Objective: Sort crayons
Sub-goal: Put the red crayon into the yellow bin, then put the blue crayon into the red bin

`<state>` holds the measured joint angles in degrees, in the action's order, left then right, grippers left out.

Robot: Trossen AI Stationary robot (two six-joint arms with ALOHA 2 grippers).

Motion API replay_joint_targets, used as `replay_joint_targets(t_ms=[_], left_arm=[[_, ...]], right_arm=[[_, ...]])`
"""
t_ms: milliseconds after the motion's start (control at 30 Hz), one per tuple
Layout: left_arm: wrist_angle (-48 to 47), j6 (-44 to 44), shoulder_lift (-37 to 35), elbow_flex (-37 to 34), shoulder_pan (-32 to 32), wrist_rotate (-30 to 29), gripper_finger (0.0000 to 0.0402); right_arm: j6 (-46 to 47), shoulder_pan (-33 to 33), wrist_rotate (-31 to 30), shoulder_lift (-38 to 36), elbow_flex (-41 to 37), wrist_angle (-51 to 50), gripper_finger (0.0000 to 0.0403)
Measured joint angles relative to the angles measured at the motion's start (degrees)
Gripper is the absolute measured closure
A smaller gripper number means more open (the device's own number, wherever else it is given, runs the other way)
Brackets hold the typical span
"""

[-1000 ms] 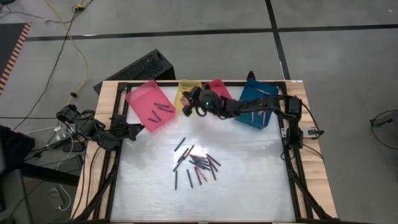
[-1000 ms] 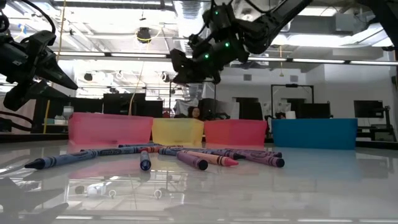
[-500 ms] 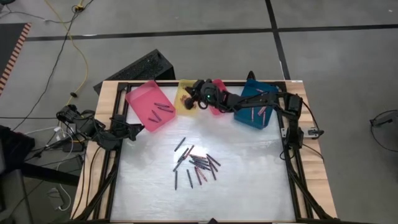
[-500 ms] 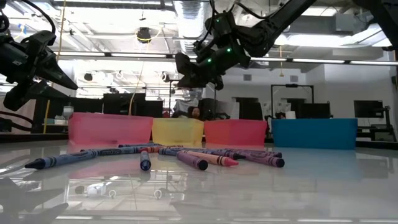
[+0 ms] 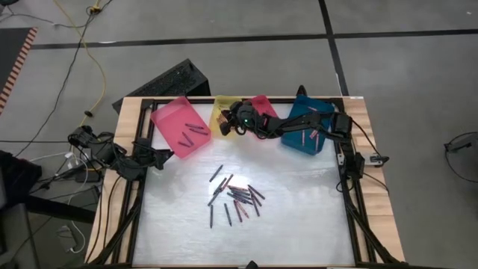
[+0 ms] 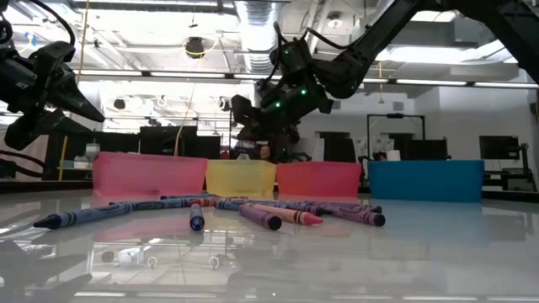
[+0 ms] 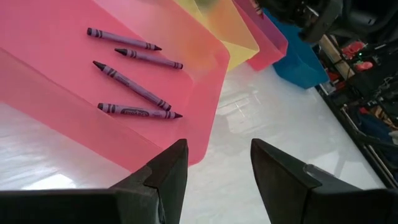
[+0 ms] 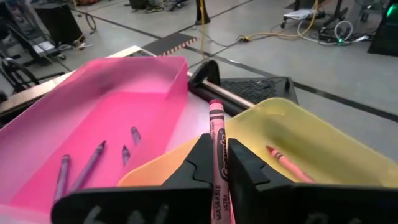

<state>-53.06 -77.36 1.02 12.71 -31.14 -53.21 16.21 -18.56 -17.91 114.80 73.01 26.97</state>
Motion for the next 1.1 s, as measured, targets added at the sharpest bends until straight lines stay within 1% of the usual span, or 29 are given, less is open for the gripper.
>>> replay_joint_targets(t_ms=[367, 867, 1000, 1100], left_arm=[[0.04, 0.17, 0.0, 0.02, 0.0, 0.26, 0.0236], [0.04, 0.13, 0.0, 0.02, 0.0, 0.3, 0.0236], [0.04, 0.15, 0.0, 0.02, 0.0, 0.3, 0.0236], [0.04, 0.14, 0.0, 0.02, 0.0, 0.31, 0.0236]], right_arm=[[-0.07, 0.32, 0.33, 0.0, 0.0, -6.26, 0.0366], [-0.14, 0.71, 0.31, -0.08, 0.0, -4.01, 0.0333], [-1.73, 2.07, 2.55, -1.39, 0.0, -3.52, 0.0332], [-7.26, 4.27, 8.03, -2.52, 0.04, -2.83, 0.0332]])
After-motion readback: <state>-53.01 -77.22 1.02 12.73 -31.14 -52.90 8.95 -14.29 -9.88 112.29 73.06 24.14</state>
